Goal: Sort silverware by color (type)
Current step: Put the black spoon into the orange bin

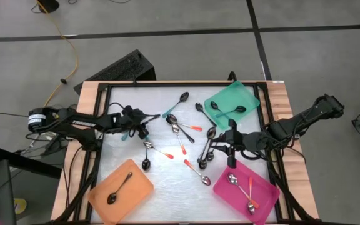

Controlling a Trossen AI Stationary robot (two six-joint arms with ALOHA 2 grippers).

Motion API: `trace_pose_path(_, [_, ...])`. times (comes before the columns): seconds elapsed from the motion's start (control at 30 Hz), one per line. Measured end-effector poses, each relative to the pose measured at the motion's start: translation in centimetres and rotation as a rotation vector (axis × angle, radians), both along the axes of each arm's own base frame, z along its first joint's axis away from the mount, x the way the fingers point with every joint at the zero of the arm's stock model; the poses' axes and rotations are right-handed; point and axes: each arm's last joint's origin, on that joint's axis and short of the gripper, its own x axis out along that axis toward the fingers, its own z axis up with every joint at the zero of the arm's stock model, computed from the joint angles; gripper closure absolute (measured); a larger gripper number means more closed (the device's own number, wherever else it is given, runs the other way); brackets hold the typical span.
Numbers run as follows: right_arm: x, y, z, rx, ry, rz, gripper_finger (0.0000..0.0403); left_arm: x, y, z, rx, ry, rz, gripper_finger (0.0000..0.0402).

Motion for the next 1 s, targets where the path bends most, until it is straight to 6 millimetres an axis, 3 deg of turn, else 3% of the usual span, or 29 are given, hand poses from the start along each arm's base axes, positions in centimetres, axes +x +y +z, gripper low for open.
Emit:
trace_pose_path(0.53, [0.0, 0.0, 0.0, 0.003, -0.005, -0.001, 0.0285, -1.0, -0.3, -2.4, -0.025, 0.082, 0.014, 0.0255])
trace_pose_path(0.63, [0.0, 0.0, 0.1, 0.006, -0.011, -0.001, 0.0285, -1.0, -0.3, -2.5, -0.037, 0.079, 0.021, 0.0283])
trace_pose_path(0.8, [0.1, 0.0, 0.1, 0.01, -0.02, -0.001, 0.0285, -1.0, -0.4, -2.6, -0.075, 0.069, 0.003, 0.0381])
trace_pose_path(1.0, [0.1, 0.0, 0.2, 0.01, -0.02, -0.001, 0.0285, -0.9, -0.3, -2.4, -0.079, 0.03, 0.022, 0.0398])
